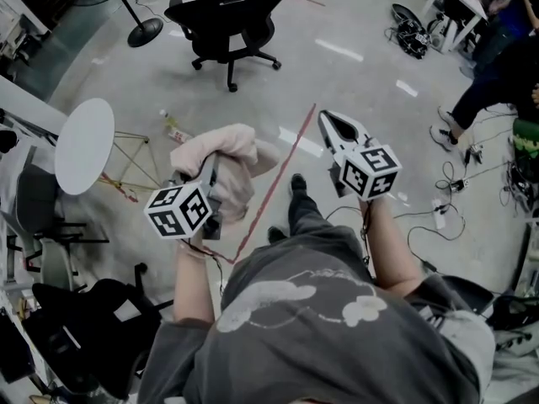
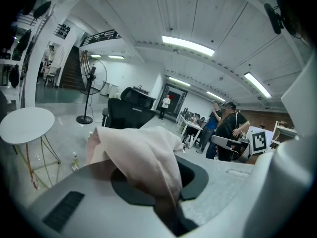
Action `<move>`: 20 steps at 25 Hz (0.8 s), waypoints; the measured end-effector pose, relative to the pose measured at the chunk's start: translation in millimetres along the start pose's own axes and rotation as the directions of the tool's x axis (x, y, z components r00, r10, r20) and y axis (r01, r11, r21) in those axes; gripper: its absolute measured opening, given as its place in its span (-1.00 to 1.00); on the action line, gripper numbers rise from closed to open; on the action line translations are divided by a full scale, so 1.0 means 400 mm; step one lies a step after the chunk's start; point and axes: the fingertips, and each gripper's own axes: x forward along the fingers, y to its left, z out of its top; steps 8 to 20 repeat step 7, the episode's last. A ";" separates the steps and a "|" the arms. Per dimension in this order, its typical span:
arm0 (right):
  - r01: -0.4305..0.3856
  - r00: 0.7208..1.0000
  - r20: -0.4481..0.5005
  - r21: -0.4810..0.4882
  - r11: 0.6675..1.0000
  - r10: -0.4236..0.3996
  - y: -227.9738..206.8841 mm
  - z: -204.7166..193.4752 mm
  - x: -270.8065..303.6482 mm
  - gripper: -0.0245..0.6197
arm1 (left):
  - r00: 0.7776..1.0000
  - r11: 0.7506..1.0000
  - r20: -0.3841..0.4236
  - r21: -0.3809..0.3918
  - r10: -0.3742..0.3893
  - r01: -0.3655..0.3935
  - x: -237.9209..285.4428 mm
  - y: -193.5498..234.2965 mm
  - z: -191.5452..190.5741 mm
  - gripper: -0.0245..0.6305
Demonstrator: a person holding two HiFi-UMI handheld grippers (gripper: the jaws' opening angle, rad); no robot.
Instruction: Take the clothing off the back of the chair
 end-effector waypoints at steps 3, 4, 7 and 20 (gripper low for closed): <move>-0.001 1.000 -0.006 0.001 1.000 0.002 -0.008 0.002 0.001 -0.95 | 1.000 1.000 -0.002 -0.003 0.000 0.000 0.005 -0.007 0.003 -0.79; -0.001 1.000 -0.006 0.001 1.000 0.001 -0.010 0.003 0.000 -0.95 | 1.000 1.000 0.000 -0.001 -0.001 0.001 0.006 -0.011 0.004 -0.79; -0.001 1.000 -0.004 0.003 1.000 0.001 -0.014 0.003 -0.005 -0.95 | 1.000 1.000 0.006 0.004 -0.004 0.004 0.008 -0.022 0.007 -0.79; -0.001 1.000 -0.004 0.003 1.000 0.001 -0.014 0.003 -0.005 -0.95 | 1.000 1.000 0.006 0.004 -0.004 0.004 0.008 -0.022 0.007 -0.79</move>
